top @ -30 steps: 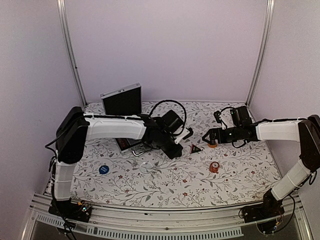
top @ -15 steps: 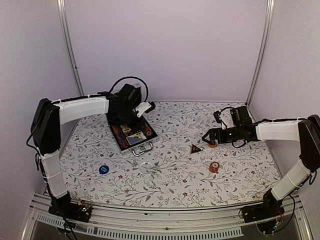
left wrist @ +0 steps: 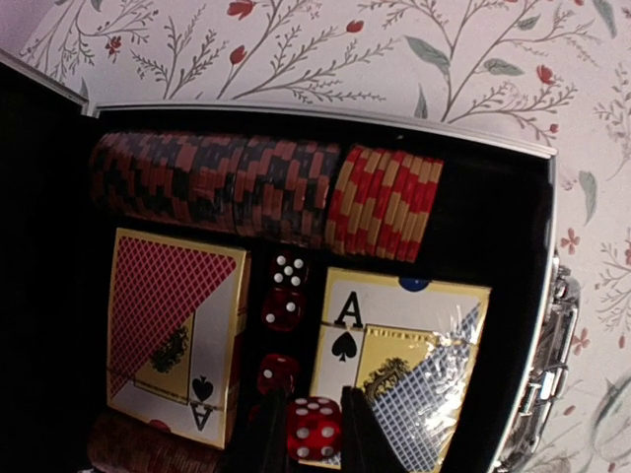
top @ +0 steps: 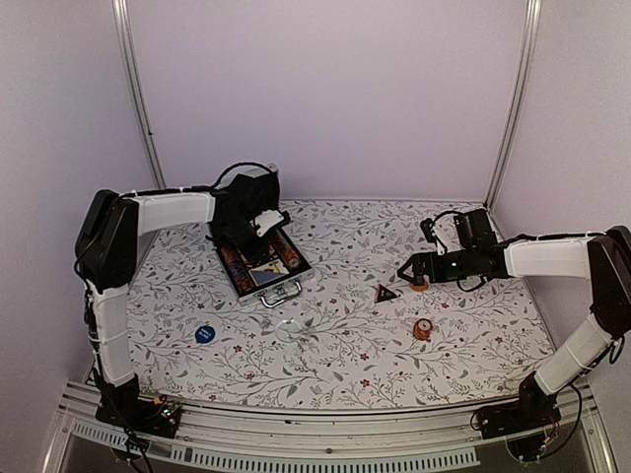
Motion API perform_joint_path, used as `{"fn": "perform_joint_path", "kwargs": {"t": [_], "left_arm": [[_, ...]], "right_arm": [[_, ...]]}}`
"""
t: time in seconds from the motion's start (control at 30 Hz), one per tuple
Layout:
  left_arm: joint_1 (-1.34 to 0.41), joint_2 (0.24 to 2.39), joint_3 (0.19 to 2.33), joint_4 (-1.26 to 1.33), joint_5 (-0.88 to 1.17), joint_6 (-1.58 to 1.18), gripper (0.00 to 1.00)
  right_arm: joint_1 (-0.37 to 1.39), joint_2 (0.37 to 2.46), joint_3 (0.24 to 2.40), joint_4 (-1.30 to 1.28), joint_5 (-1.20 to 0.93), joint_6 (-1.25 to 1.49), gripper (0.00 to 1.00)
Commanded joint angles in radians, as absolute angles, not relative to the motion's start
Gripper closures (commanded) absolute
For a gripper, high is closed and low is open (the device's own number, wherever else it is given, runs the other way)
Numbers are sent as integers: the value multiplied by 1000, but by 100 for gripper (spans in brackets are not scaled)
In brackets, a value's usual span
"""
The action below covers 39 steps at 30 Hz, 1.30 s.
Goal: Pack up texas hold em set
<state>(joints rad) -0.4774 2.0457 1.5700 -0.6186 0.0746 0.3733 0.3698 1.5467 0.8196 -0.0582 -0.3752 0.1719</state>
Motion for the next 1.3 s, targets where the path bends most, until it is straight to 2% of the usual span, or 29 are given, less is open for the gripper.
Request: {"fn": "perform_joint_path", "kwargs": {"t": [0.0, 1.27], "left_arm": [[-457, 2081, 1609, -620, 96, 414, 89], [-415, 2162, 1644, -589, 156, 399, 88]], "right_arm": [[365, 1550, 824, -39, -378, 169, 1], [366, 1548, 834, -58, -378, 166, 1]]}}
